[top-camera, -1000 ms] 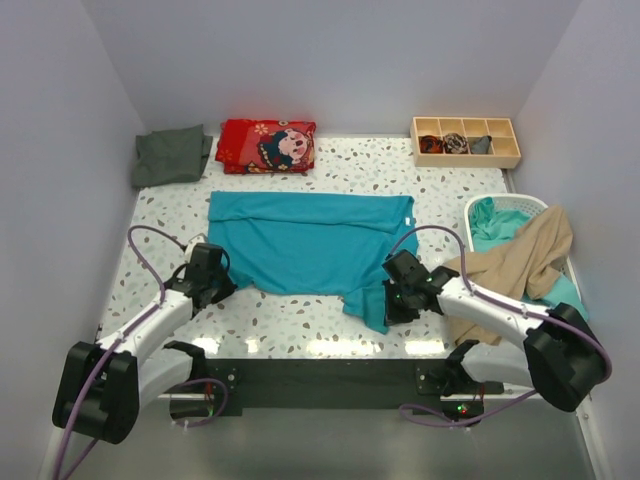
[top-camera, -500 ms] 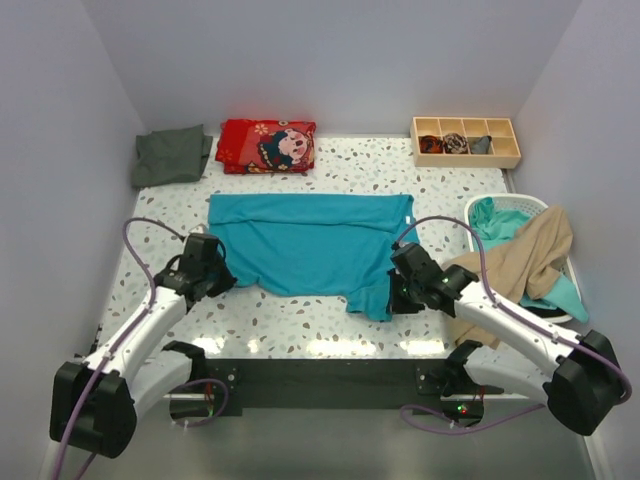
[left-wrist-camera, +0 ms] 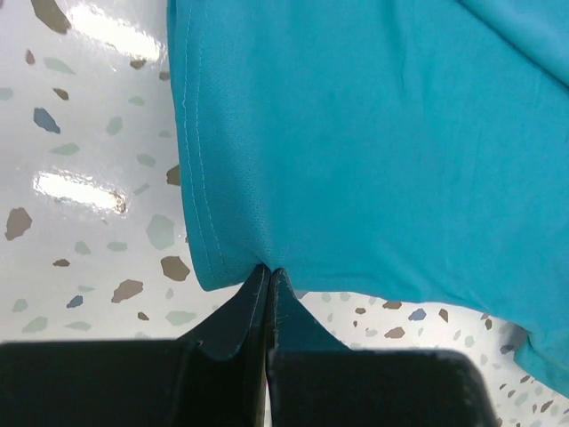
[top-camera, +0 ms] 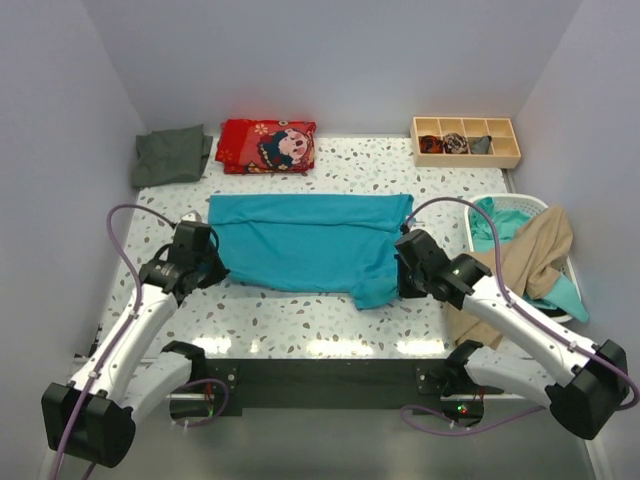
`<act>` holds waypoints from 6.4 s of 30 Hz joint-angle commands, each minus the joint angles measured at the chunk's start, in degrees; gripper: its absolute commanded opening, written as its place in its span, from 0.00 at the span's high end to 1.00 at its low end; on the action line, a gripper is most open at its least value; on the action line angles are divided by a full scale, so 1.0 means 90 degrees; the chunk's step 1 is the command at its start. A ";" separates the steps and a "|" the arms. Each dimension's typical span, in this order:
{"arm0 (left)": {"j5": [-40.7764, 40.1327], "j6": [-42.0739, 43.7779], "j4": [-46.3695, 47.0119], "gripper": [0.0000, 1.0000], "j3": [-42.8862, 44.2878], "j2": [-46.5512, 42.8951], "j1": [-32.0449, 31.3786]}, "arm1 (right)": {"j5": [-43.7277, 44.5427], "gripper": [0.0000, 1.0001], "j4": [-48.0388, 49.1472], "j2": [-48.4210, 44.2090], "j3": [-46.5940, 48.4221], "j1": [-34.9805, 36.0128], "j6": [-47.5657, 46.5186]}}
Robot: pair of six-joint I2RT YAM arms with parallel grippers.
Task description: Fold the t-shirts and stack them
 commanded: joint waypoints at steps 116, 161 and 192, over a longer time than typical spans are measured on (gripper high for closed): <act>0.2141 0.1842 0.3744 0.00 0.1404 0.4404 0.0493 | -0.2135 0.42 0.2286 0.6235 0.4221 -0.2222 -0.1888; 0.1437 0.1042 0.4136 0.00 0.0302 0.4728 0.0035 | -0.1608 0.39 0.1359 0.7759 0.5754 -0.2222 -0.1947; 0.0756 0.0688 0.1957 0.00 0.0504 0.0536 -0.2280 | -0.3768 0.33 0.1915 0.7576 0.7964 -0.2026 -0.2640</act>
